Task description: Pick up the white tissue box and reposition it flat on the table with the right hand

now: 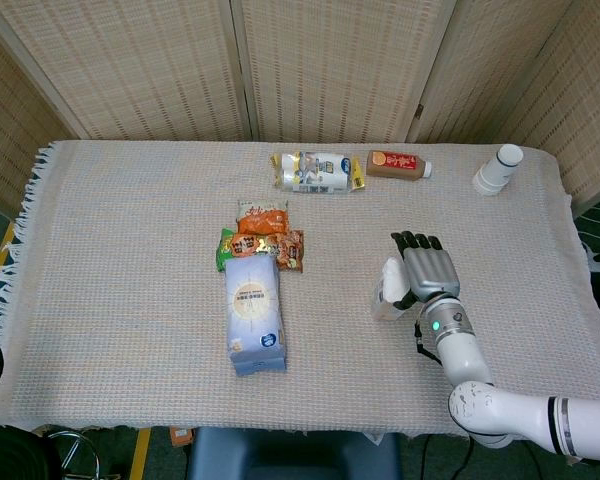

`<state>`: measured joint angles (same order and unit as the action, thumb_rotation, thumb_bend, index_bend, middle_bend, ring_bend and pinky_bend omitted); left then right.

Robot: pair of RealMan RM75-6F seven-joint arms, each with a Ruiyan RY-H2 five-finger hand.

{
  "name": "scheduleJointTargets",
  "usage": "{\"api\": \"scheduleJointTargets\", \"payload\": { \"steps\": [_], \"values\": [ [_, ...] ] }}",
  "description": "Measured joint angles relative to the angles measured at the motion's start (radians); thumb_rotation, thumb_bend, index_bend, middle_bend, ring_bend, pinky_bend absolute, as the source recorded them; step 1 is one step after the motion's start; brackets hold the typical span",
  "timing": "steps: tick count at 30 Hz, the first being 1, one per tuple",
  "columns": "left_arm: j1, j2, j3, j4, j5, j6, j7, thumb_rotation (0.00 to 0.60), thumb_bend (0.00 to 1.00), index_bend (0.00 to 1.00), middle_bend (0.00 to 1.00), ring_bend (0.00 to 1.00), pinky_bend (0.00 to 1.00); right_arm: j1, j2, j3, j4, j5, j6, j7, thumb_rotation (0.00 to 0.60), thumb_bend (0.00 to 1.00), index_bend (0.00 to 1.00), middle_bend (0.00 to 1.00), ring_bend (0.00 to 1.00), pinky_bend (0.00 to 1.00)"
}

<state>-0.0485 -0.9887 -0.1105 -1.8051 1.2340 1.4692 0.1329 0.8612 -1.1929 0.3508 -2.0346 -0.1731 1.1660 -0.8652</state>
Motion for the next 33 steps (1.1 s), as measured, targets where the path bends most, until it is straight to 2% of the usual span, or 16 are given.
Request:
{"api": "scheduleJointTargets", "payload": {
  "steps": [11, 18, 24, 29, 33],
  "values": [
    [0.001, 0.000, 0.000, -0.003, -0.002, 0.003, 0.004, 0.600, 0.53, 0.14, 0.00, 0.00, 0.11, 0.045, 0.012, -0.048, 0.044, 0.057, -0.049, 0.040, 0.600, 0.00, 0.00, 0.02, 0.00, 0.00],
    [0.001, 0.000, 0.000, -0.003, -0.004, 0.003, 0.002, 0.600, 0.53, 0.14, 0.00, 0.00, 0.11, 0.069, 0.007, -0.072, 0.069, 0.055, -0.083, 0.070, 0.600, 0.00, 0.00, 0.02, 0.01, 0.00],
    [0.002, 0.004, -0.001, -0.004, -0.007, 0.000, -0.005, 0.600, 0.53, 0.14, 0.00, 0.00, 0.11, 0.091, 0.002, -0.094, 0.077, 0.069, -0.077, 0.078, 0.600, 0.00, 0.00, 0.09, 0.04, 0.00],
    [0.002, 0.004, -0.001, -0.004, -0.006, 0.002, -0.006, 0.600, 0.53, 0.14, 0.00, 0.00, 0.11, 0.101, 0.002, -0.106, 0.078, 0.071, -0.068, 0.087, 0.600, 0.00, 0.08, 0.17, 0.07, 0.00],
    [0.003, 0.004, -0.001, -0.004, -0.006, 0.002, -0.006, 0.600, 0.52, 0.14, 0.00, 0.00, 0.11, 0.106, 0.001, -0.114, 0.081, 0.066, -0.066, 0.101, 0.600, 0.00, 0.09, 0.18, 0.07, 0.00]
  ]
}}
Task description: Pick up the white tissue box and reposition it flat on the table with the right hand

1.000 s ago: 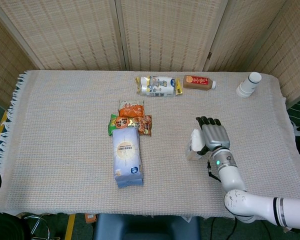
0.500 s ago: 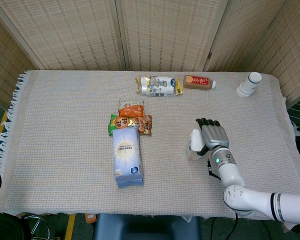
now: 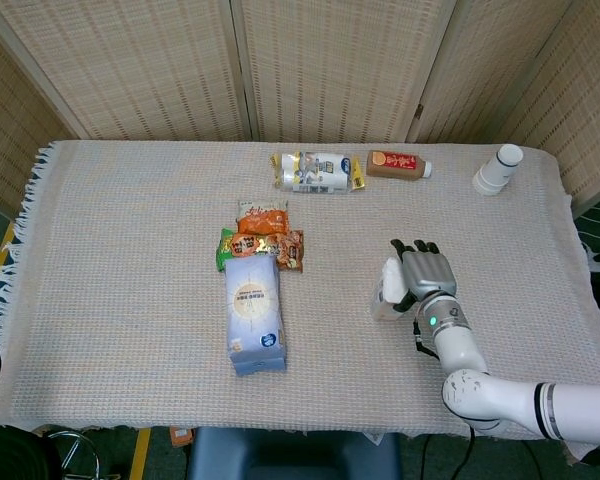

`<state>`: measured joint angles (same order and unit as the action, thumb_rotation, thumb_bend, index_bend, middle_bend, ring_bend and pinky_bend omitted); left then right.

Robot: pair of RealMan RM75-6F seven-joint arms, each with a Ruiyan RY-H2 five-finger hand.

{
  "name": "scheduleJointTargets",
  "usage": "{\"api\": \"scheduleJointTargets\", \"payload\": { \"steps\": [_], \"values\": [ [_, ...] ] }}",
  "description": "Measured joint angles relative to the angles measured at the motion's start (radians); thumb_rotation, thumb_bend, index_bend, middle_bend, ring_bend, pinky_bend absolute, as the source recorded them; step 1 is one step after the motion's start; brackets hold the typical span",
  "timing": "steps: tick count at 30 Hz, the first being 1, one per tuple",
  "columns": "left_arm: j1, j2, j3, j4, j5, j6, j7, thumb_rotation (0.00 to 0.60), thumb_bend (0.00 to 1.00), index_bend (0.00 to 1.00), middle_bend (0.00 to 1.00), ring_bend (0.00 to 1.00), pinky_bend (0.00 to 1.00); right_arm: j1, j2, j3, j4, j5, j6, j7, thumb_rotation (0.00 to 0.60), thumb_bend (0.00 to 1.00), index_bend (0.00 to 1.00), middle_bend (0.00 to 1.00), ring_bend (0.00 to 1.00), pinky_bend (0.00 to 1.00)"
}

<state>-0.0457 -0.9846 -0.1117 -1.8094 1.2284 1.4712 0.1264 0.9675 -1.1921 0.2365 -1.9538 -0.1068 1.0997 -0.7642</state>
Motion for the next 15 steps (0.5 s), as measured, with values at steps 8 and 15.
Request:
{"api": "scheduleJointTargets", "payload": {
  "steps": [8, 15],
  "values": [
    [0.000, 0.001, -0.001, 0.000, -0.004, -0.002, -0.002, 0.600, 0.53, 0.14, 0.00, 0.00, 0.11, 0.001, -0.004, -0.007, 0.011, -0.032, -0.007, 0.034, 0.600, 0.00, 0.15, 0.19, 0.08, 0.00],
    [-0.001, 0.002, 0.000, -0.001, -0.004, -0.003, 0.000, 0.600, 0.53, 0.14, 0.00, 0.00, 0.11, -0.007, -0.007, -0.019, 0.016, -0.073, 0.000, 0.071, 0.600, 0.00, 0.26, 0.20, 0.10, 0.00]
  ]
}}
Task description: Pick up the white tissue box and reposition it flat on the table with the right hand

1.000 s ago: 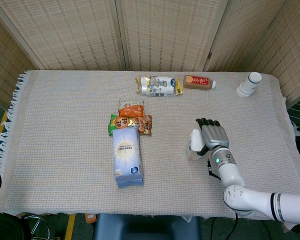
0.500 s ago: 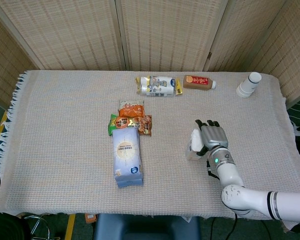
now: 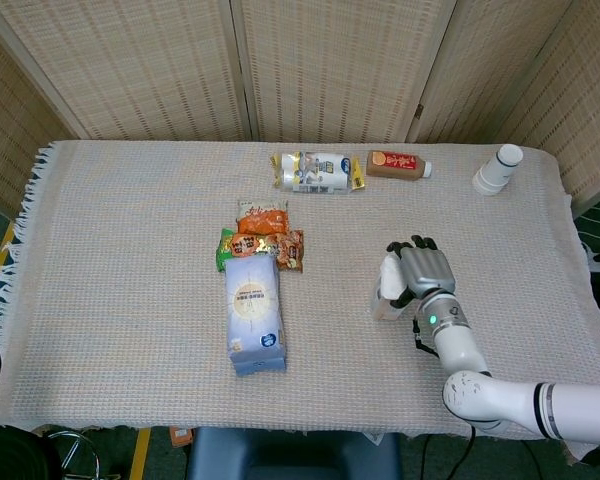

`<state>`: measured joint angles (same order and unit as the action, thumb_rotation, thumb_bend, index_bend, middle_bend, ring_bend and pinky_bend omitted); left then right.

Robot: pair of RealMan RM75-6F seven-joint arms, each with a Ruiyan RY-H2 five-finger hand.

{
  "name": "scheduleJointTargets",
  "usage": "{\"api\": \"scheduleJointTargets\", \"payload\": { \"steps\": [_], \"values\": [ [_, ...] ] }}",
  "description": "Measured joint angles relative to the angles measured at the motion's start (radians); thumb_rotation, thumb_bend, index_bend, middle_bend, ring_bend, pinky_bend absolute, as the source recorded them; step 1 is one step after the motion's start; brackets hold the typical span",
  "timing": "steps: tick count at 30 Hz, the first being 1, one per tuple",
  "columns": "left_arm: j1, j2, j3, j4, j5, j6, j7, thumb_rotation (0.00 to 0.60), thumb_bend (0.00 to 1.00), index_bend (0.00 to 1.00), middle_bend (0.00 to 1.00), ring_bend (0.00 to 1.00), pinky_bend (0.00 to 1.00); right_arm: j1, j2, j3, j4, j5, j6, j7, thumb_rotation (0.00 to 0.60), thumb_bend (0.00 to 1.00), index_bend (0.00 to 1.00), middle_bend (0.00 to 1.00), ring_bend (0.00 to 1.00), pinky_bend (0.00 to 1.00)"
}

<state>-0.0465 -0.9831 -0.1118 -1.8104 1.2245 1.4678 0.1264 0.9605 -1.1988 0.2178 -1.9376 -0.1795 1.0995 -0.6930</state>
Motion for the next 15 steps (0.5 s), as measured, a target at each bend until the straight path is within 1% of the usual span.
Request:
{"api": "scheduleJointTargets", "payload": {
  "steps": [8, 15],
  "values": [
    [0.001, 0.001, -0.001, -0.002, -0.002, 0.001, 0.000, 0.600, 0.53, 0.14, 0.00, 0.00, 0.11, 0.005, -0.002, -0.011, 0.005, -0.002, 0.001, 0.007, 0.600, 0.00, 0.27, 0.23, 0.11, 0.00],
    [0.000, 0.001, 0.000, -0.003, -0.004, -0.002, 0.001, 0.600, 0.53, 0.14, 0.00, 0.00, 0.11, 0.010, -0.007, -0.016, 0.005, -0.010, 0.013, 0.011, 0.600, 0.00, 0.30, 0.29, 0.19, 0.00]
  ]
}}
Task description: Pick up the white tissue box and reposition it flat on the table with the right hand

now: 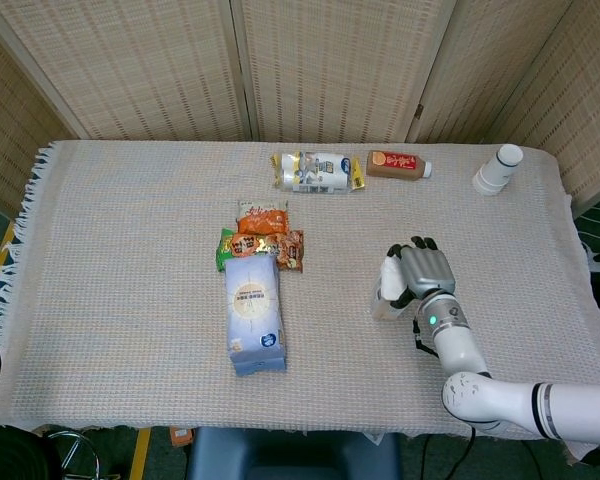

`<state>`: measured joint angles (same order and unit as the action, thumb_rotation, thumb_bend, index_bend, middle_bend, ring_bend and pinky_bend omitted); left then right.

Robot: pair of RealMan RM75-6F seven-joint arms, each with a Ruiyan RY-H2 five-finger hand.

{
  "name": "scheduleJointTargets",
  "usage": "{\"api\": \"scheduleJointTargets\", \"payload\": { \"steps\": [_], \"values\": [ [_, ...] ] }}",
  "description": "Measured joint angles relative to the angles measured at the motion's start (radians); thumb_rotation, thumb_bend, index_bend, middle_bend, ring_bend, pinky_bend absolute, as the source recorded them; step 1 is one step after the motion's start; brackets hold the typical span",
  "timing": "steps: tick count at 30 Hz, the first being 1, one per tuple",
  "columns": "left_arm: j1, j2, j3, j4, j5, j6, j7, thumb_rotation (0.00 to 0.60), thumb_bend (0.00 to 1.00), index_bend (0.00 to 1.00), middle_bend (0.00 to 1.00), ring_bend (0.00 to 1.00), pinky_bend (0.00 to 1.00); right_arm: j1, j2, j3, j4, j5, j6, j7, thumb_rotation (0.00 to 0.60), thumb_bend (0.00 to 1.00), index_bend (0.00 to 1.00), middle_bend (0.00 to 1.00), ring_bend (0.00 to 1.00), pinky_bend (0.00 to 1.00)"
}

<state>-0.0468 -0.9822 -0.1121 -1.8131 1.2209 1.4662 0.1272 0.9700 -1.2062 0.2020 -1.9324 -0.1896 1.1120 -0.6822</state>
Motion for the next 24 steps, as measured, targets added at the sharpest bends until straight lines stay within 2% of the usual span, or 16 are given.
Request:
{"api": "scheduleJointTargets", "payload": {
  "steps": [7, 12, 19, 24],
  "values": [
    [0.002, 0.001, -0.001, -0.001, 0.000, 0.003, -0.005, 0.600, 0.53, 0.14, 0.00, 0.00, 0.11, 0.005, -0.004, -0.004, 0.000, 0.004, 0.011, -0.002, 0.600, 0.03, 0.34, 0.35, 0.24, 0.00],
    [0.001, 0.001, -0.001, -0.002, -0.001, 0.002, -0.004, 0.600, 0.53, 0.14, 0.00, 0.00, 0.11, 0.001, -0.009, -0.005, 0.003, -0.016, 0.030, 0.005, 0.600, 0.08, 0.44, 0.38, 0.27, 0.00],
    [0.001, 0.000, -0.001, -0.003, -0.002, 0.002, 0.001, 0.600, 0.53, 0.14, 0.00, 0.00, 0.11, -0.018, -0.011, -0.003, 0.002, -0.072, 0.050, 0.033, 0.600, 0.17, 0.44, 0.43, 0.32, 0.00],
    [0.001, -0.001, 0.000, -0.004, -0.002, 0.004, 0.004, 0.600, 0.53, 0.14, 0.00, 0.00, 0.11, -0.044, -0.009, 0.004, 0.003, -0.144, 0.048, 0.088, 0.600, 0.19, 0.44, 0.45, 0.35, 0.00]
  ]
}}
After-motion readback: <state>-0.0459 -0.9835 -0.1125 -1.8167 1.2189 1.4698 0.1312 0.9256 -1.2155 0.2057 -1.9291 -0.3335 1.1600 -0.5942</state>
